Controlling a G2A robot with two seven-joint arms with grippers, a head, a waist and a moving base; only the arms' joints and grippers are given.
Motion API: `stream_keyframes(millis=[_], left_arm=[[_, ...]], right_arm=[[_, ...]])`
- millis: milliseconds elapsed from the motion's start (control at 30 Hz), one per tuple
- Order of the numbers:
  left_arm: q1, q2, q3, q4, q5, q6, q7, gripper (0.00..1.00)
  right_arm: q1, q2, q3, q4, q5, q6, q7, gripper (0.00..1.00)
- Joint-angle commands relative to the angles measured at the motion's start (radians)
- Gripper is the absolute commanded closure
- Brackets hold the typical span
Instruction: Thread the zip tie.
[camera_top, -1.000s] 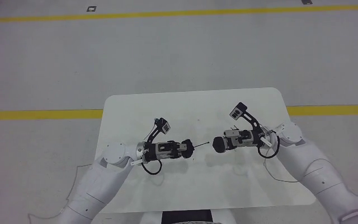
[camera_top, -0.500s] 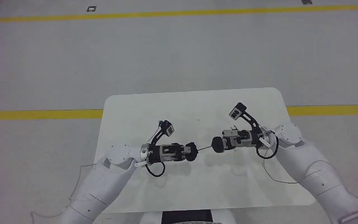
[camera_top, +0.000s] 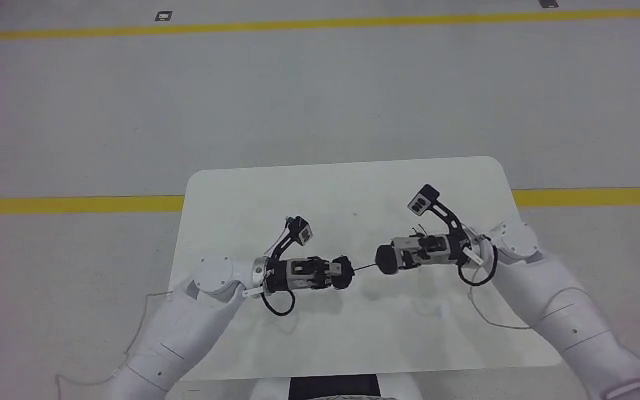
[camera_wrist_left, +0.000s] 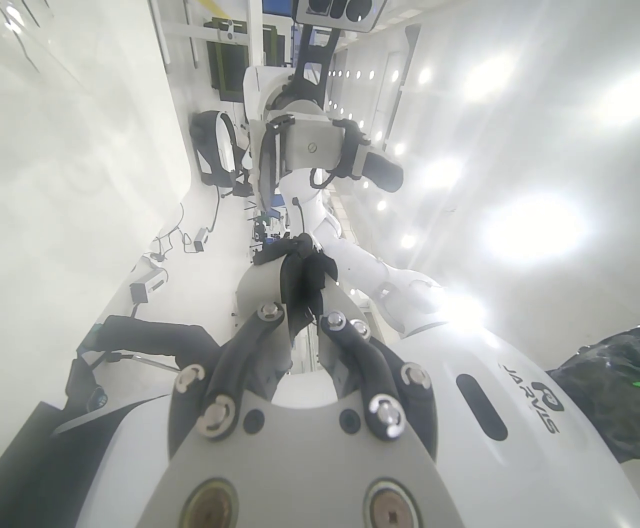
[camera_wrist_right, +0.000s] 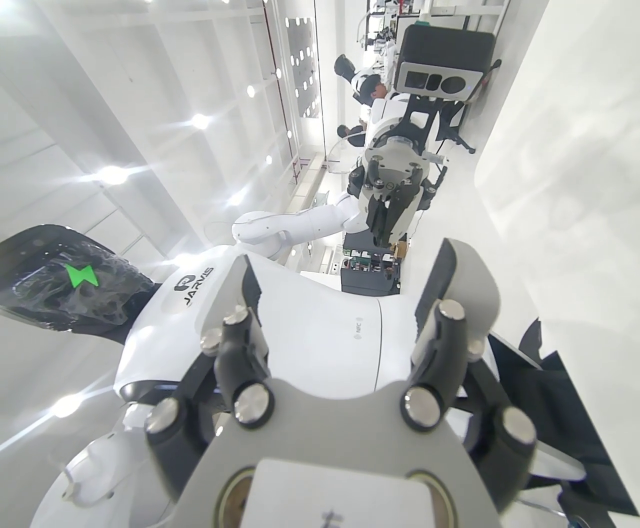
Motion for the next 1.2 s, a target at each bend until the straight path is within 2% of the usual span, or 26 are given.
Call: stream_keyframes(millis=[0, 467, 767, 1167], left_arm=[[0.0, 0.0, 0.0, 0.0, 0.0, 0.0, 0.0, 1.0], [0.0, 0.0, 0.0, 0.0, 0.0, 0.0, 0.0, 1.0], [0.0, 0.0, 0.0, 0.0, 0.0, 0.0, 0.0, 1.0], [0.0, 0.0, 0.0, 0.0, 0.0, 0.0, 0.0, 1.0]], right_arm=[[0.0, -0.003, 0.001, 0.001, -0.001, 0.002, 0.003, 0.53], [-0.009, -0.014, -0.003, 0.011, -0.022, 0.009, 0.006, 0.62], [-0.021, -0.008, 0.004, -0.006, -0.031, 0.008, 0.006, 0.65], [-0.027, -0.003, 0.006, -0.013, -0.035, 0.012, 0.006, 0.74]])
